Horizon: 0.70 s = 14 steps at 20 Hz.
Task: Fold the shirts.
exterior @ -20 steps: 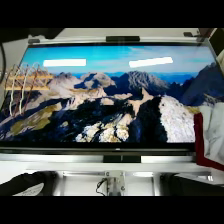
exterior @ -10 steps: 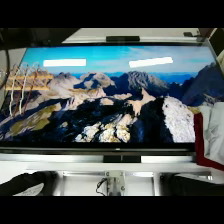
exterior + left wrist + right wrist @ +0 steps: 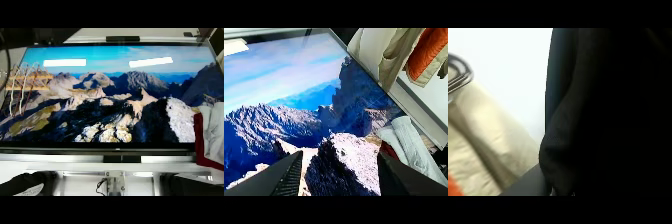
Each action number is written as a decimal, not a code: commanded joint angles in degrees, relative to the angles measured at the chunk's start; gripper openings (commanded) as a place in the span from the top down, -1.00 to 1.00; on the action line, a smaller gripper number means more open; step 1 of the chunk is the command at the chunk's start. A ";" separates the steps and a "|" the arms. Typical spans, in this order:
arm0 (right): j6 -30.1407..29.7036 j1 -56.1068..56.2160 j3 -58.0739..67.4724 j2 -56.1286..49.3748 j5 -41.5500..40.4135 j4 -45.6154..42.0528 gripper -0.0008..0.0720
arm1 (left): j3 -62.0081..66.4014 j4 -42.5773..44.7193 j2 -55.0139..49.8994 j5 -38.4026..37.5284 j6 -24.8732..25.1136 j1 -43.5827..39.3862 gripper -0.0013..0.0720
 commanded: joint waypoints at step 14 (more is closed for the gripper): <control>0.35 42.12 0.07 24.83 51.89 2.03 0.83 | 0.02 -3.30 -2.38 21.79 16.90 -2.38 0.39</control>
